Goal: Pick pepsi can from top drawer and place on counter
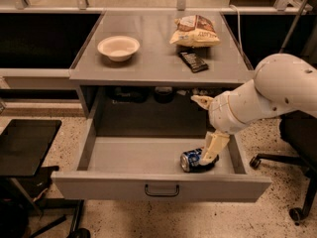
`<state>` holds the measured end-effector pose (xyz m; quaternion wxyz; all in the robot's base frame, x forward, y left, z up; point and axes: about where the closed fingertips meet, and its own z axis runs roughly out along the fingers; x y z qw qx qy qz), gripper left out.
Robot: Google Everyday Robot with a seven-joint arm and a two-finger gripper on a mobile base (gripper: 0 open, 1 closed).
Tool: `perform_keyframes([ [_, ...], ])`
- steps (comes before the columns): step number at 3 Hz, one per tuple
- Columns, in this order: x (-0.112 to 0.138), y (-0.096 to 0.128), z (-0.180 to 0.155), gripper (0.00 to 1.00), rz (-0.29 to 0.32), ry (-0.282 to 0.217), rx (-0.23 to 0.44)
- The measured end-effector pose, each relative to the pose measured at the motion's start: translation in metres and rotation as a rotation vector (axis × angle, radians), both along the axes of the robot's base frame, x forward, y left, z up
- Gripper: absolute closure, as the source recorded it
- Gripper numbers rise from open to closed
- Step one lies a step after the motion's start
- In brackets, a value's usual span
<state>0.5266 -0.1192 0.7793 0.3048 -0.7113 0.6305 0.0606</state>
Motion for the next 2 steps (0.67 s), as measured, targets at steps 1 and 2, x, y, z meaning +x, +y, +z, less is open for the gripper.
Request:
perform_keyframes([
  [1,0.006,-0.001,-0.008,0.00,-0.004,0.002,0.007],
  [2,0.023,-0.003,-0.032,0.00,-0.010,-0.003,0.061],
])
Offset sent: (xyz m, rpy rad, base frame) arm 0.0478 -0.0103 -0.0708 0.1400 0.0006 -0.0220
